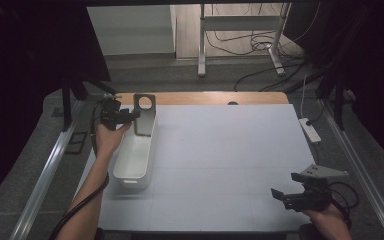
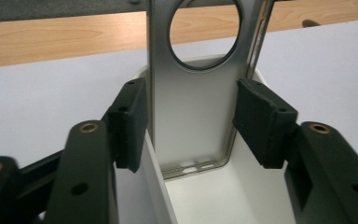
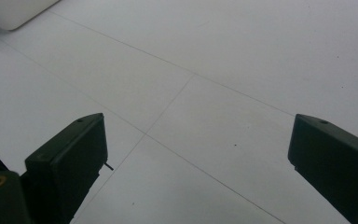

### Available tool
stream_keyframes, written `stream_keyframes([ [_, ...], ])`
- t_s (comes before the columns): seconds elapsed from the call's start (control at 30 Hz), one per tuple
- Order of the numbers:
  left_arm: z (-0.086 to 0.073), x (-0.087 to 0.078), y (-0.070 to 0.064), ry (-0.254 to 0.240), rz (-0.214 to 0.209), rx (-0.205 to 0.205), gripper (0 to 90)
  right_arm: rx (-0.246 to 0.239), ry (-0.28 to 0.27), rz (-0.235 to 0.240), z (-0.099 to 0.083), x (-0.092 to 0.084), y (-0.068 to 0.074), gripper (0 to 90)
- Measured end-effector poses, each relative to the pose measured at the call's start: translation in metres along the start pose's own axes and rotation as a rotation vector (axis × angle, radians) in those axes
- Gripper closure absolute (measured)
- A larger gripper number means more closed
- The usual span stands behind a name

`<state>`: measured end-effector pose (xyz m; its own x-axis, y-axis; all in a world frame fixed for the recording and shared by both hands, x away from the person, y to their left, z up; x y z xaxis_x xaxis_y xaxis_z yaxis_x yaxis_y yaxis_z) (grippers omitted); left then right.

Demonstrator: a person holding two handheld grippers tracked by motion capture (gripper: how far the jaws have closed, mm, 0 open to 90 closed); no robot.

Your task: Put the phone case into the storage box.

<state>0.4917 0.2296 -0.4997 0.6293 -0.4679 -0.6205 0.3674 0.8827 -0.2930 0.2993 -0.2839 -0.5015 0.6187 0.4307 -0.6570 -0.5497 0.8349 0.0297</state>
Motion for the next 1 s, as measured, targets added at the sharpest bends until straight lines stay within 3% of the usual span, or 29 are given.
stream_keyframes([
  [0.5, -0.004, -0.003, -0.004, 0.013, -0.046, 0.042, 25.0, -0.003, 0.002, 0.0, 0.0, 0.0, 0.0, 5.2],
  [1.0, -0.005, -0.014, -0.02, 0.022, -0.122, 0.054, 8.6, -0.004, 0.004, 0.001, 0.0, 0.0, 0.0, 5.2],
])
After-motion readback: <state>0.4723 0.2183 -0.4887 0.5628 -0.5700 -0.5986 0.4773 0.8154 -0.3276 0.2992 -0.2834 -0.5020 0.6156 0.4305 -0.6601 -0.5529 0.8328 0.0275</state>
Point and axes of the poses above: each handheld gripper's, and its own axes: x roughly forward along the jaws, z roughly out of its top, y roughly to its left, the point moved 8 cm from there along x, roughly forward along the jaws, and after that the axes turned 6 degrees about -z, right-handed, at the moved point
